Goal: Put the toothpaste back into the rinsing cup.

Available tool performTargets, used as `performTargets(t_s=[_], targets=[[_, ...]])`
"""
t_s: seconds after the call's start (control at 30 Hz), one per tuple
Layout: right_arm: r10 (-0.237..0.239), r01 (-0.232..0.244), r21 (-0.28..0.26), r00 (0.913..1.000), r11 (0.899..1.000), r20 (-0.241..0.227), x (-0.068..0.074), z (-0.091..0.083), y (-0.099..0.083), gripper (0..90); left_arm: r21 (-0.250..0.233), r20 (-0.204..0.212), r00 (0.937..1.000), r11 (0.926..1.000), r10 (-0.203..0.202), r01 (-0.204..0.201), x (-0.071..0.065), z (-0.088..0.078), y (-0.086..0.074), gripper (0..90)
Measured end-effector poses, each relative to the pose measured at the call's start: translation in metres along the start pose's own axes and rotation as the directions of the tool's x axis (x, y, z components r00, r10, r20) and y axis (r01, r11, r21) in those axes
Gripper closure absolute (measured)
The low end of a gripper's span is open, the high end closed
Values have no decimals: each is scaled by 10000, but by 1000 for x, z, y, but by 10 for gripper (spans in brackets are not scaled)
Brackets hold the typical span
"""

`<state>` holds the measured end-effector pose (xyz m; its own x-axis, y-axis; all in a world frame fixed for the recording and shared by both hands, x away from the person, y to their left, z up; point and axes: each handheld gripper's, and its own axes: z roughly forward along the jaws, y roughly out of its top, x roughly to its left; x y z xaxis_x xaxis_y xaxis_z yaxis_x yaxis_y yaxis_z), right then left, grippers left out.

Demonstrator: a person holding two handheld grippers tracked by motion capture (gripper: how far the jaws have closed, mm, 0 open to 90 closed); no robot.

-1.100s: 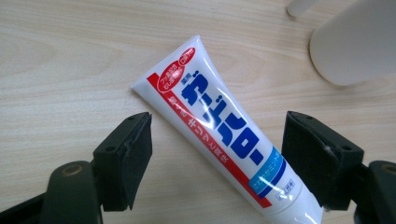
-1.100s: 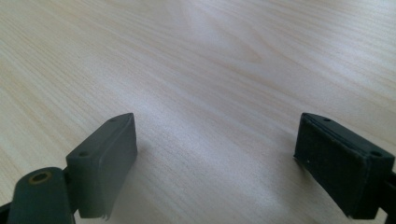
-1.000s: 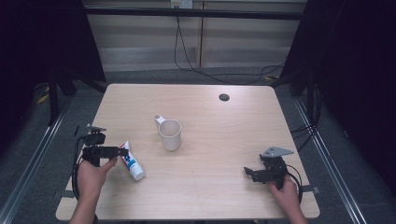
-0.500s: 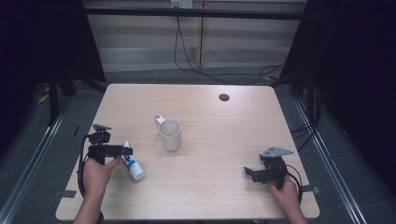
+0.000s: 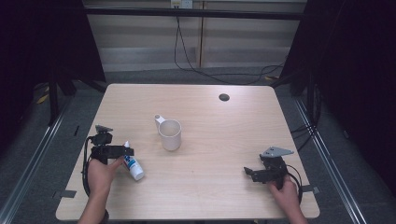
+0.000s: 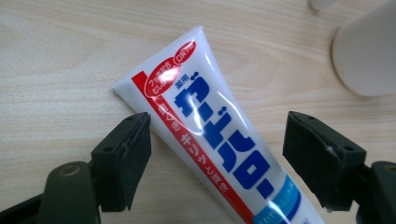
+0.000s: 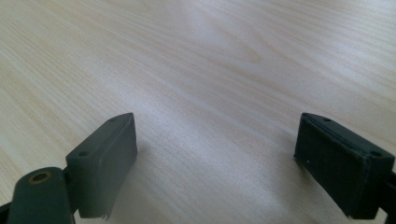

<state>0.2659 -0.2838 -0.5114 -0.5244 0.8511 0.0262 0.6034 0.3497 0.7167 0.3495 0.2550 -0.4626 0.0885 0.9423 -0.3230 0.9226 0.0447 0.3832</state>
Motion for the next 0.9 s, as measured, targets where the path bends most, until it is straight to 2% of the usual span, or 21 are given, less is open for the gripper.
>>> performTargets(t_s=[0.4,0.63,0.7,0.9], targets=[[-3,3,-3,10000,10000,0,0,0,0,124,-8,-348,9993,9999,-106,106,1,10,1,235],[-7,7,-5,10000,10000,0,0,0,0,124,-15,-445,9990,10000,70,-70,-1,13,4,267],[-25,25,-19,10000,10000,-3,0,0,0,124,-34,-517,9984,9997,238,-240,-3,14,5,281],[-1,1,-2,10000,10000,-2,0,0,0,124,80,-424,9981,9989,457,-454,-10,17,8,354]])
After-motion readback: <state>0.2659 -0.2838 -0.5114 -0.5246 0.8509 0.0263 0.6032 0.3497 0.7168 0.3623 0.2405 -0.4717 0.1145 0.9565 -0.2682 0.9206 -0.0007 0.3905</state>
